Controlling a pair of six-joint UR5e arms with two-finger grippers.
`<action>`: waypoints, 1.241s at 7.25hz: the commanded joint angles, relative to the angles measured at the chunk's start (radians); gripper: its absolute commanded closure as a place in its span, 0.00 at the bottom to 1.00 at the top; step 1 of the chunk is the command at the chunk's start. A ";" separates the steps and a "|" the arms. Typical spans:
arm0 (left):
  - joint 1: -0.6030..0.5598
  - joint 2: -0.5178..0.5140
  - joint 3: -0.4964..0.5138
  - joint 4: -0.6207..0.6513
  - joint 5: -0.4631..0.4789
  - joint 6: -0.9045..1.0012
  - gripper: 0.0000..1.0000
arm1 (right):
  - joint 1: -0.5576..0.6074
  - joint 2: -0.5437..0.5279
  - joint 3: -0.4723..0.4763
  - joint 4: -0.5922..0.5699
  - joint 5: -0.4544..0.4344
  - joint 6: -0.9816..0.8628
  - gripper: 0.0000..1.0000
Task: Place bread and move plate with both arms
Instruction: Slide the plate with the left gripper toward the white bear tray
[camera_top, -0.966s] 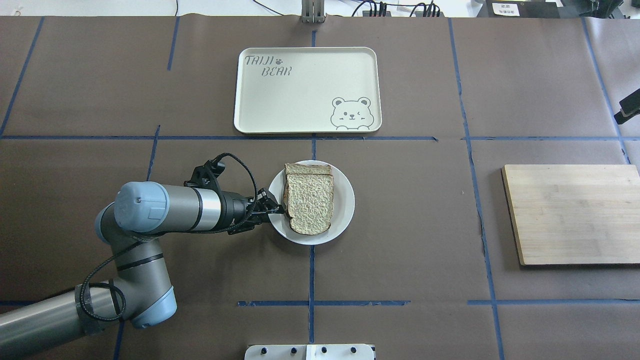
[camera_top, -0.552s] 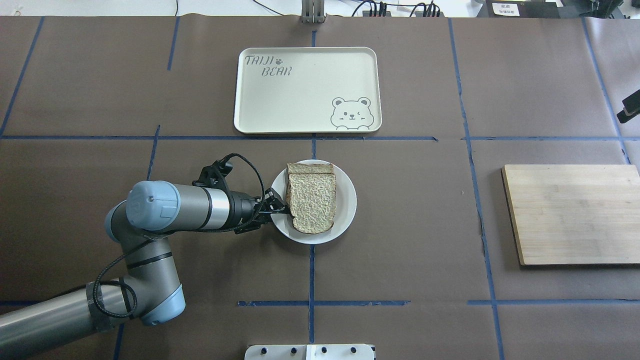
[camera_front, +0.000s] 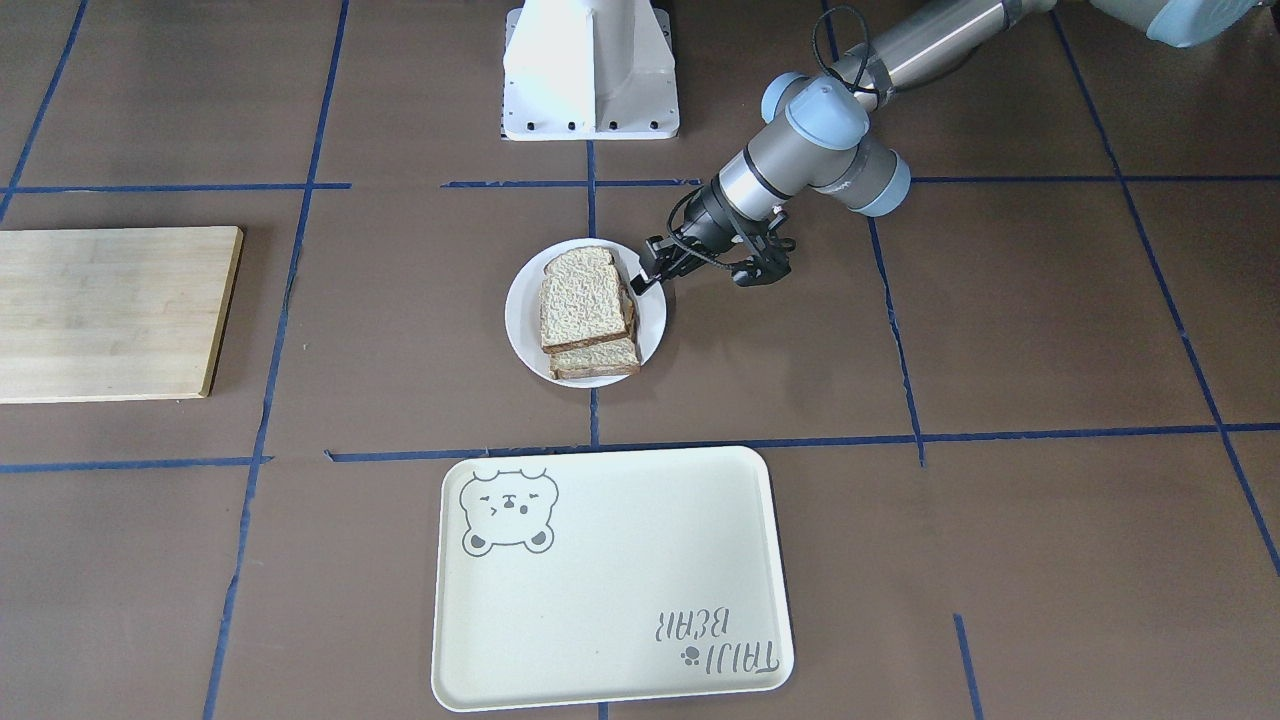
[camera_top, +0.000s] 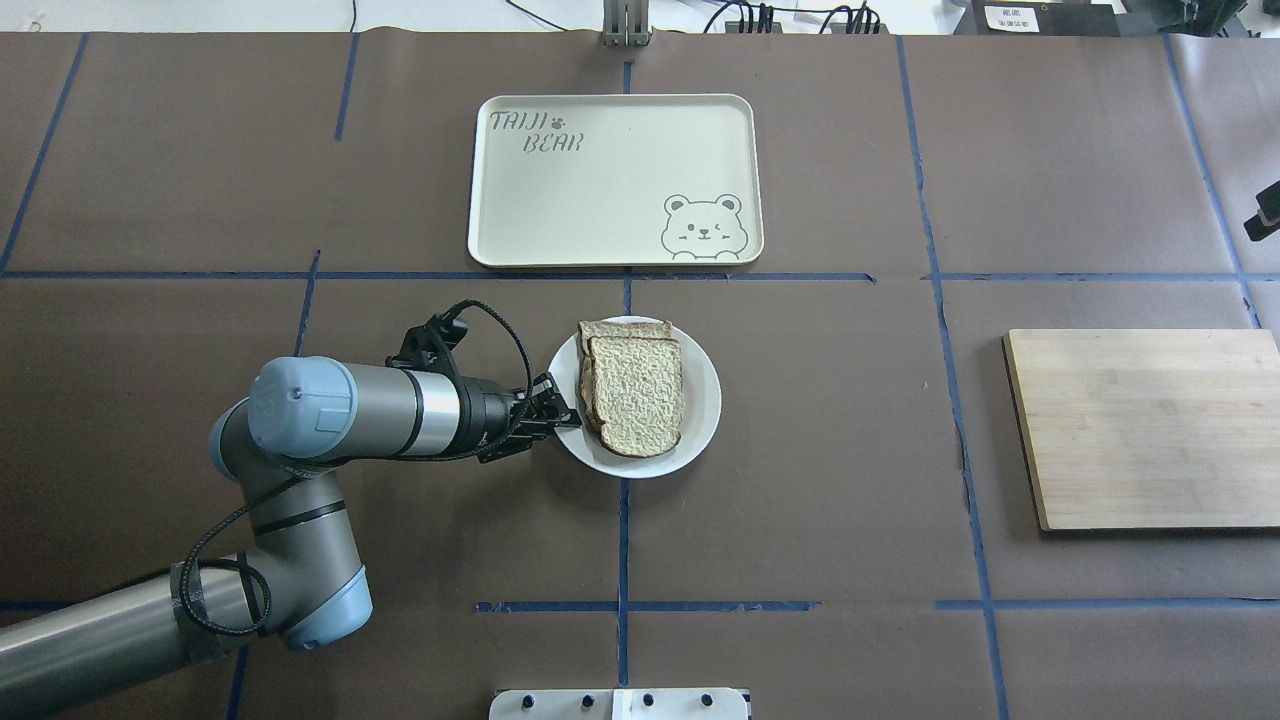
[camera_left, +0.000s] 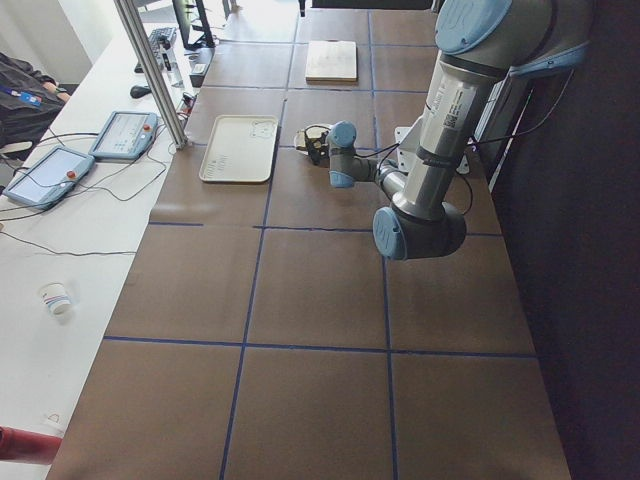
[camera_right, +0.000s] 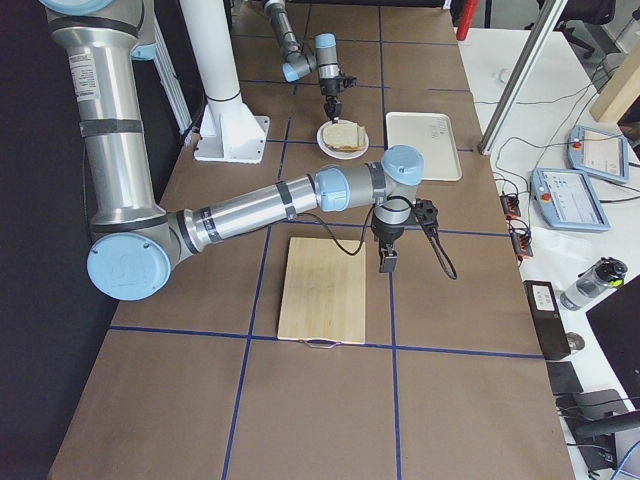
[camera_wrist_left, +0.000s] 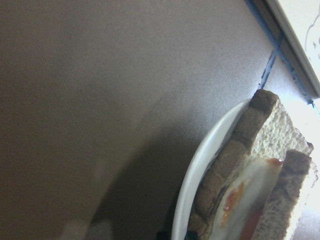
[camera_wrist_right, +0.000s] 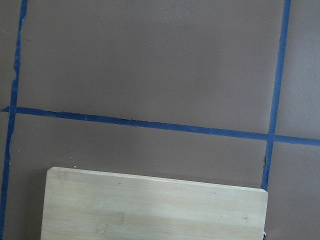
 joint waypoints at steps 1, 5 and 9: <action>-0.018 0.002 -0.019 -0.073 0.001 -0.033 1.00 | 0.003 -0.003 -0.002 0.000 -0.004 -0.004 0.00; -0.053 -0.003 0.004 -0.249 0.096 -0.187 1.00 | 0.003 -0.025 -0.003 0.000 -0.007 -0.015 0.00; -0.090 -0.124 0.180 -0.379 0.309 -0.302 1.00 | 0.025 -0.041 -0.005 0.000 -0.009 -0.037 0.00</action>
